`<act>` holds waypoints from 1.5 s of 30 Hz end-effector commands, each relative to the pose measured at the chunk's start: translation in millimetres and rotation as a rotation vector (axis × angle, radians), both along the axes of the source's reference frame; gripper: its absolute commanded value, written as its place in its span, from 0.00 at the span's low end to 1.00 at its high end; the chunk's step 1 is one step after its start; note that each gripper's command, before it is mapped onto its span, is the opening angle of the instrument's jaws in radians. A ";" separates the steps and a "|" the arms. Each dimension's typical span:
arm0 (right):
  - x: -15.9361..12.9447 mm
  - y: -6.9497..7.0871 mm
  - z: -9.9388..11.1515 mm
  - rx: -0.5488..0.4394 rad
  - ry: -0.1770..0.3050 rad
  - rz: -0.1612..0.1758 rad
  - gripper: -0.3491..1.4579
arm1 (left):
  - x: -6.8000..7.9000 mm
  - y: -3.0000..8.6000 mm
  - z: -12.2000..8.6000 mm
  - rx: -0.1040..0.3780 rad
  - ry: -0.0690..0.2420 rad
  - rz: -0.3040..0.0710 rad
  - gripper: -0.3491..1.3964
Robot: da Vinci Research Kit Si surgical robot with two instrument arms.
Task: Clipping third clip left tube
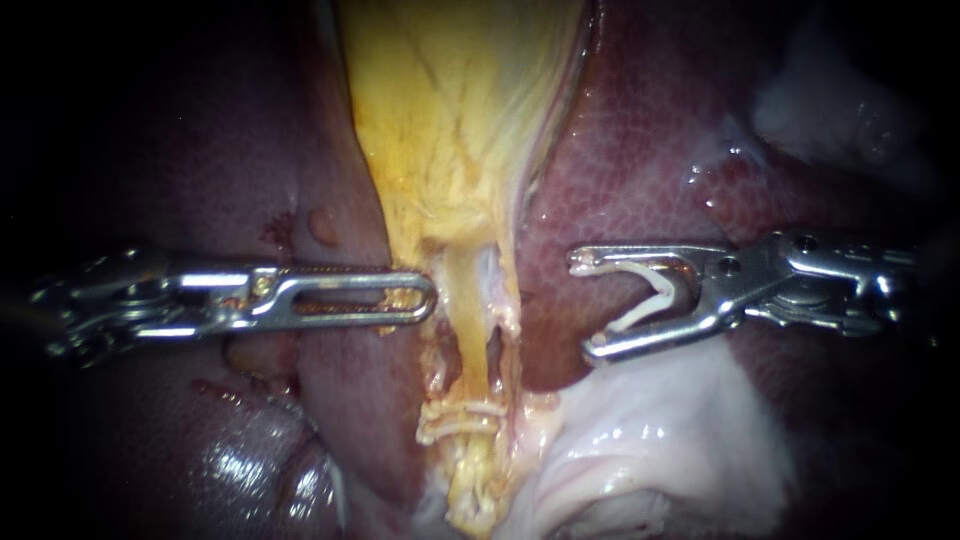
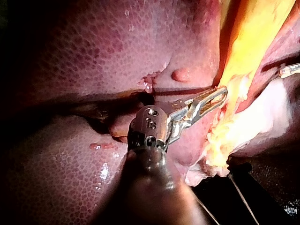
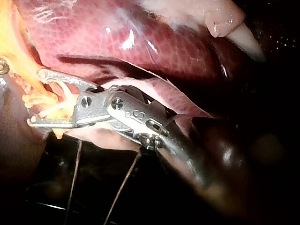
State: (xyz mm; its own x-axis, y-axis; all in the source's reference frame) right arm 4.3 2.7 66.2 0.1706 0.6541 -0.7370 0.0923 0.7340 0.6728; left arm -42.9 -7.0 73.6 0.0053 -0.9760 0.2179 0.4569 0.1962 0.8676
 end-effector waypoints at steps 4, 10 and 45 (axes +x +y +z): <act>0.0 0.1 0.0 0.000 0.000 0.000 0.52 | 1.5 0.6 -1.7 0.009 -0.009 0.009 0.00; 0.6 -0.7 0.7 -0.006 0.003 -0.003 0.52 | 5.7 2.0 -5.4 0.007 -0.006 -0.029 0.00; 12.4 -8.1 12.5 0.203 0.124 -0.081 0.52 | 7.1 2.4 -6.5 0.004 -0.006 -0.047 0.00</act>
